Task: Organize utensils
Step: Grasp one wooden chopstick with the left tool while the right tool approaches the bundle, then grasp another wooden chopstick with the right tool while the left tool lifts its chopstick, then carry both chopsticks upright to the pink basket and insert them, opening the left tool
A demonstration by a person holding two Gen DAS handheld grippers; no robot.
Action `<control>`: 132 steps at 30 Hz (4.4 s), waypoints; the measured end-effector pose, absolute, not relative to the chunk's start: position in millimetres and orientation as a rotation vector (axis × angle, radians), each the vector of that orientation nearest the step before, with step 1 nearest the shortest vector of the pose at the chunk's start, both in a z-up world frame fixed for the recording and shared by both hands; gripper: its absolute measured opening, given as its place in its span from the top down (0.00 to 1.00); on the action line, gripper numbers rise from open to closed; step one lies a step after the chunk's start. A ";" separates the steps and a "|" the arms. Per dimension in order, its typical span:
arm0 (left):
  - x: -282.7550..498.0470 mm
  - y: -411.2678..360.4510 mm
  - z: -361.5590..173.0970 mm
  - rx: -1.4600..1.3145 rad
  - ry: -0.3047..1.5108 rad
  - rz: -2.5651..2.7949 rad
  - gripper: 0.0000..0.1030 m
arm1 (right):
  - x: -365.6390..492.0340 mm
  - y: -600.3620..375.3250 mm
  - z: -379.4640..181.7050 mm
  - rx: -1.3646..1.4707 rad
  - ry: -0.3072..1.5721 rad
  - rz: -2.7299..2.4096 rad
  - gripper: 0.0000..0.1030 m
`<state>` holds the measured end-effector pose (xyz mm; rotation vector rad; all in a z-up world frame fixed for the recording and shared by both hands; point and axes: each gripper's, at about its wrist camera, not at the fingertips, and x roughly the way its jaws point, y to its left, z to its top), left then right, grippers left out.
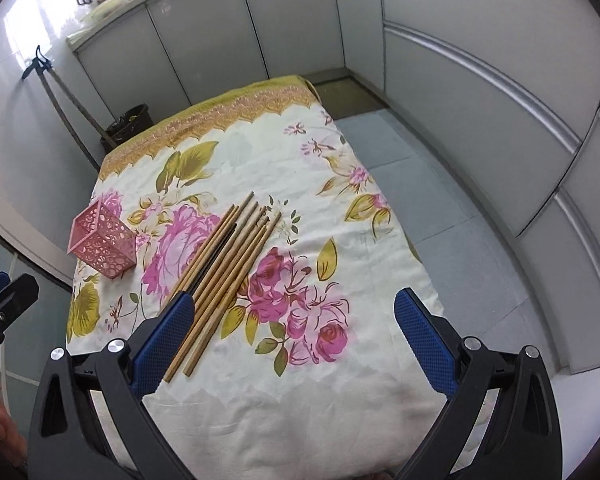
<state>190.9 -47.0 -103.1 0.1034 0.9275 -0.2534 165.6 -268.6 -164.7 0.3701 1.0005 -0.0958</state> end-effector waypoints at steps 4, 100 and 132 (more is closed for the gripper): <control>231.5 -73.7 -127.5 0.122 1.020 -0.329 0.21 | 198.2 -283.6 -189.7 0.481 1.078 -0.050 0.06; 242.4 19.9 -82.8 -0.072 0.644 -0.328 0.95 | 339.5 -152.3 -246.2 0.275 1.217 0.105 0.91; 286.3 88.9 -66.6 -0.196 0.396 -0.140 0.95 | 277.2 -166.4 -110.0 0.254 0.593 0.194 0.94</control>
